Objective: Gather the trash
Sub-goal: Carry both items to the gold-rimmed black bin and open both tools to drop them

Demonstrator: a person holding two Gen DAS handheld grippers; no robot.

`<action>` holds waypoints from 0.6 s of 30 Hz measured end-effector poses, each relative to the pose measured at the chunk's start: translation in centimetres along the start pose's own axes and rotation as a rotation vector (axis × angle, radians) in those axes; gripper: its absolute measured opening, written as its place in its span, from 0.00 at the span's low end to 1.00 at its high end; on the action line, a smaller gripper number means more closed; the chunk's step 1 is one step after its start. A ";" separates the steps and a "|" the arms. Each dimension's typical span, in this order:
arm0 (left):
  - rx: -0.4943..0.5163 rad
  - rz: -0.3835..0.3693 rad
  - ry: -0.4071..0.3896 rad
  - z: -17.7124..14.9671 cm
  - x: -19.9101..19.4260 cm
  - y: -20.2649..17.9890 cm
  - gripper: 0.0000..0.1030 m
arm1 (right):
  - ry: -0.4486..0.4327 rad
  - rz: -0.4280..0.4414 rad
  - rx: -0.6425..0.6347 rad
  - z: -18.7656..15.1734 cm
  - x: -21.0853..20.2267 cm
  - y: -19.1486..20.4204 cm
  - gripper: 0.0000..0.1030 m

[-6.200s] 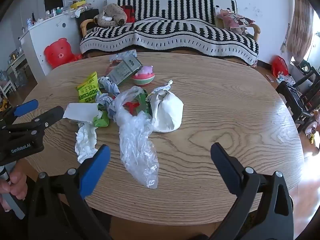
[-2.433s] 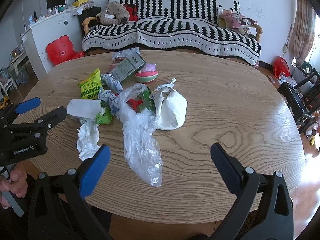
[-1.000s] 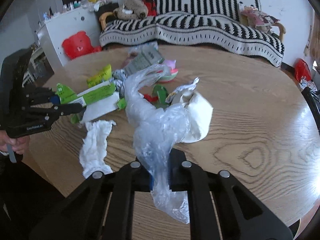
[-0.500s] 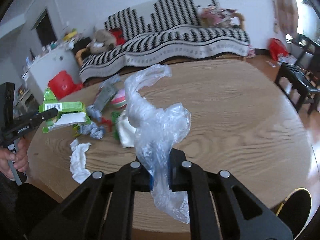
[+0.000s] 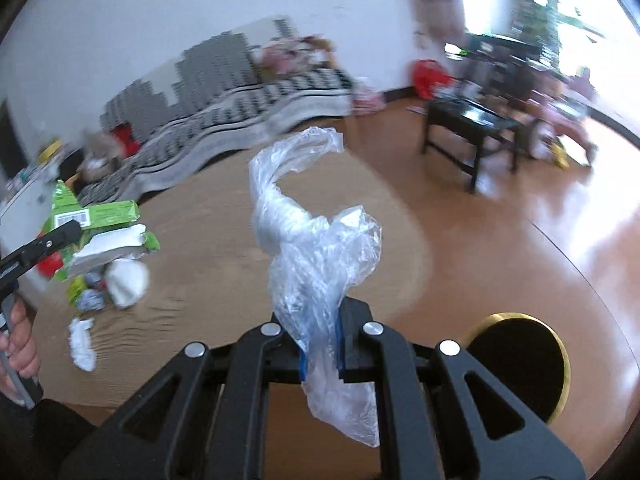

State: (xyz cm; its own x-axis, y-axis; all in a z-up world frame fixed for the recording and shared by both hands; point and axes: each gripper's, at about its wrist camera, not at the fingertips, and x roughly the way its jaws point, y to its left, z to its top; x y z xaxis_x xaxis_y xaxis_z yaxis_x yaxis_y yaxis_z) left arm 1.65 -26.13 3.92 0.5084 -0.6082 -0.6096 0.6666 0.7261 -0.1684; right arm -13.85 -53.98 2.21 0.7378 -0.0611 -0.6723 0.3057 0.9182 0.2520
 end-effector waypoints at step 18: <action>0.145 -0.306 0.339 -9.8 24.8 -24.1 0.24 | 0.294 -0.229 0.540 -11.1 1.7 -28.2 0.10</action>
State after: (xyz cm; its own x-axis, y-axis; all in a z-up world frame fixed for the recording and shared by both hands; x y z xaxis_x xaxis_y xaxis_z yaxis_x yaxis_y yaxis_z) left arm -7.13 -55.59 -14.74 0.0865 -0.6308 -0.7711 0.8395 0.4629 -0.2845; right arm -27.91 -75.59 -13.78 0.4461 -0.0522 -0.8935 0.7516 0.5639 0.3423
